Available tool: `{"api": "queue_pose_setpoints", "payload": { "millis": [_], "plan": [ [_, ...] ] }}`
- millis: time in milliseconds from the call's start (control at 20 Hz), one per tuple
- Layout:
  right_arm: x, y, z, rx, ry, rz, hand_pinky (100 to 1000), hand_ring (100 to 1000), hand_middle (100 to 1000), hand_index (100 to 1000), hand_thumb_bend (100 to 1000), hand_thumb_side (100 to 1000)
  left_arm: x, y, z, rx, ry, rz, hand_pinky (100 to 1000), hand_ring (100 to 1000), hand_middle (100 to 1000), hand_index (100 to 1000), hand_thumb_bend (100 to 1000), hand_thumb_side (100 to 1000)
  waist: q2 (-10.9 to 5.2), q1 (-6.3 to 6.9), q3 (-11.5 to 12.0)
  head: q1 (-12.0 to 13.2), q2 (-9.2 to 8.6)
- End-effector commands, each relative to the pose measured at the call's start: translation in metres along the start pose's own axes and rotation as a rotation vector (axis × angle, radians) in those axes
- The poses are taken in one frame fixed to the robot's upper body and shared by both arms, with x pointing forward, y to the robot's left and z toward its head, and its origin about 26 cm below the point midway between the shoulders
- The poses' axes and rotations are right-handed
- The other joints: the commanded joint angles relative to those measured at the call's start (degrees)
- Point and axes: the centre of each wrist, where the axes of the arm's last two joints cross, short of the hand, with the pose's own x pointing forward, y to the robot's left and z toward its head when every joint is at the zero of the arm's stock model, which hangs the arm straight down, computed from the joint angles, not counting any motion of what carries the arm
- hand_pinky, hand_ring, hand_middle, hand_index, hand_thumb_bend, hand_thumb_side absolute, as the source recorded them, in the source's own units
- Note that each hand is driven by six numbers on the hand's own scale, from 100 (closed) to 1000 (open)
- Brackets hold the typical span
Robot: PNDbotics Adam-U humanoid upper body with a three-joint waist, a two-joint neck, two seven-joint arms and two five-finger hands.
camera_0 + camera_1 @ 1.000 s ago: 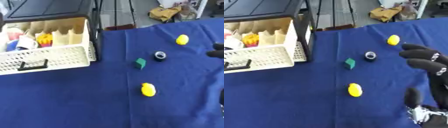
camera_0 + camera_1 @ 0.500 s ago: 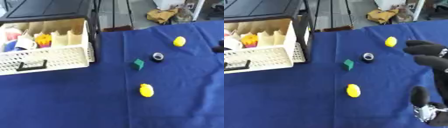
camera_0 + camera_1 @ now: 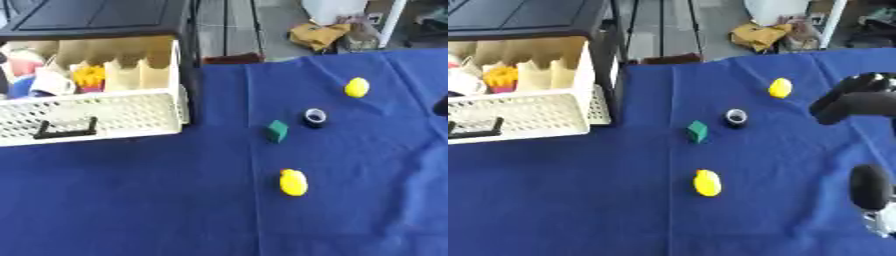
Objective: Pick up objects from table and place into drawer.
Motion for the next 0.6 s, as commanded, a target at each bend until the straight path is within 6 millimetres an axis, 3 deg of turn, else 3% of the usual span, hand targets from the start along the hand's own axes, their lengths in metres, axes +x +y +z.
{"api": "queue_pose_setpoints", "payload": {
  "millis": [50, 250, 600],
  "plan": [
    [-0.002, -0.019, -0.009, 0.177, -0.049, 0.045, 390, 554, 547, 867, 100, 808, 0.0, -0.011, 0.001, -0.034, 0.02, 0.036, 273, 478, 614, 1000, 100, 944, -1.46, -0.3, 0.1, -0.2, 0.08],
    [-0.004, -0.03, -0.016, 0.393, -0.079, 0.105, 456, 606, 588, 869, 100, 846, -0.002, -0.018, 0.005, -0.064, 0.075, 0.05, 267, 477, 614, 1000, 100, 949, -1.86, -0.64, 0.1, -0.6, 0.41],
    [-0.006, -0.032, -0.028, 0.604, -0.135, 0.171, 459, 618, 612, 857, 100, 969, -0.004, -0.024, 0.006, -0.111, 0.116, 0.058, 257, 473, 608, 986, 100, 949, -2.5, -1.2, 0.2, -1.4, 0.68]
  ]
}}
